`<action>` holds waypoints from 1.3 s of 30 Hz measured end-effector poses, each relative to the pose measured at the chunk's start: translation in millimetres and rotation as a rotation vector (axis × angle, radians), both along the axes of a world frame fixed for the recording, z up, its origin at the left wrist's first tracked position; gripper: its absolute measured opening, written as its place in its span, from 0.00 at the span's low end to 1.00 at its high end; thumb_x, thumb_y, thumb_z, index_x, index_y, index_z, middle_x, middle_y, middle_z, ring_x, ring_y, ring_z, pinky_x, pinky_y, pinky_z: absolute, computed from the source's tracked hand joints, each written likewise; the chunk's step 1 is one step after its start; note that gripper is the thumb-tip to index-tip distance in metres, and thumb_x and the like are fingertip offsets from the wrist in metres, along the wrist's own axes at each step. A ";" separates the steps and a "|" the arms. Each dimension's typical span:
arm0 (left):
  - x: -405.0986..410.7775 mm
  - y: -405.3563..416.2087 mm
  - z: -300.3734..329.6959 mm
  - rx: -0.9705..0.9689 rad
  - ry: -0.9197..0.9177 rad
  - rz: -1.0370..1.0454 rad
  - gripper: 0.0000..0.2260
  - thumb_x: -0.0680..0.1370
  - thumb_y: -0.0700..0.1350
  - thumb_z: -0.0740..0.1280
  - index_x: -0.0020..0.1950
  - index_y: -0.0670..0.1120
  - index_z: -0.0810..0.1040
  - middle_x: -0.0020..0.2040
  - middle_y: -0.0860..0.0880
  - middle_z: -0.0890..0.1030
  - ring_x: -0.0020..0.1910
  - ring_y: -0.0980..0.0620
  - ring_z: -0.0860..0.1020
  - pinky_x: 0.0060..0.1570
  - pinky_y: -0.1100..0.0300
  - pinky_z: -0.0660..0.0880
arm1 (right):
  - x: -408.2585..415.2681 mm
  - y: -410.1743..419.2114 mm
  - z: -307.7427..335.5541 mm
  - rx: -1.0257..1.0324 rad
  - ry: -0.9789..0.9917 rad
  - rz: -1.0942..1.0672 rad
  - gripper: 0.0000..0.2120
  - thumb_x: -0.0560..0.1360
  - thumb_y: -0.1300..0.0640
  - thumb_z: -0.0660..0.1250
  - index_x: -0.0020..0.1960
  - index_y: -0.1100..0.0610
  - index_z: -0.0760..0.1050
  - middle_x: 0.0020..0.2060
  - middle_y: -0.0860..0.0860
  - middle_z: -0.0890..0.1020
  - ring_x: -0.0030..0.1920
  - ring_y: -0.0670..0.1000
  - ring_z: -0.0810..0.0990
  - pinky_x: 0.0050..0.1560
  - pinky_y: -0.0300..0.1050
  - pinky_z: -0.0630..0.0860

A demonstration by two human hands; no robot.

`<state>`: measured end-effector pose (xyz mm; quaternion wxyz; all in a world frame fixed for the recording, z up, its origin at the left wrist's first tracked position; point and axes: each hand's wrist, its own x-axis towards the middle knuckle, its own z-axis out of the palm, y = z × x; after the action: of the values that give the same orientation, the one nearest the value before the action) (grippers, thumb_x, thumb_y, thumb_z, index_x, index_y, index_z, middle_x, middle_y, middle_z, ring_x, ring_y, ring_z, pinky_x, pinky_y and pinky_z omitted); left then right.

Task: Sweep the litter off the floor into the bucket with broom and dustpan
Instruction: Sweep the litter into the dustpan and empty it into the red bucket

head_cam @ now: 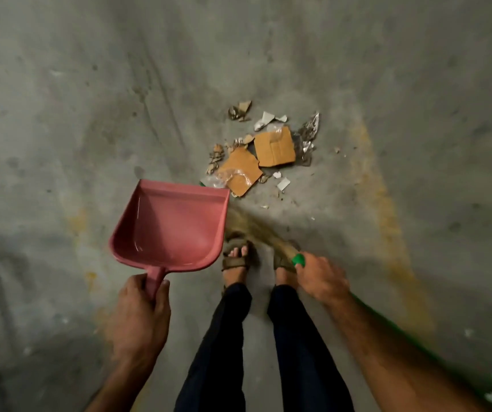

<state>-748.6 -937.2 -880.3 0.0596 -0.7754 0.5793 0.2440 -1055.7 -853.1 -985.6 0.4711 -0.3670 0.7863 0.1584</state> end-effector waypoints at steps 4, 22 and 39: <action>-8.3 2.7 -13.0 0.060 0.000 0.005 0.07 0.78 0.53 0.64 0.47 0.51 0.71 0.37 0.50 0.79 0.32 0.54 0.76 0.28 0.59 0.65 | -38.0 36.8 3.5 -0.011 0.102 -0.038 0.20 0.78 0.41 0.57 0.68 0.43 0.69 0.56 0.54 0.81 0.56 0.58 0.81 0.52 0.49 0.77; 18.1 -22.8 -26.7 0.113 0.051 -0.014 0.08 0.78 0.54 0.64 0.48 0.51 0.70 0.37 0.50 0.79 0.33 0.51 0.78 0.30 0.56 0.70 | -65.0 39.0 40.4 -0.118 0.294 -0.058 0.21 0.79 0.40 0.58 0.71 0.41 0.65 0.50 0.54 0.77 0.46 0.59 0.81 0.43 0.48 0.76; 28.6 -8.7 -46.8 0.059 0.139 0.135 0.07 0.78 0.52 0.65 0.44 0.52 0.69 0.36 0.48 0.77 0.33 0.48 0.77 0.33 0.50 0.74 | 2.3 -11.2 27.8 -0.290 -0.048 -0.040 0.23 0.75 0.41 0.66 0.69 0.41 0.70 0.56 0.45 0.81 0.53 0.50 0.81 0.47 0.43 0.77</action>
<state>-720.0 -945.9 -927.1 0.0255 -0.7918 0.5209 0.3178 -1053.4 -864.4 -957.8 0.4349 -0.4192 0.7965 0.0251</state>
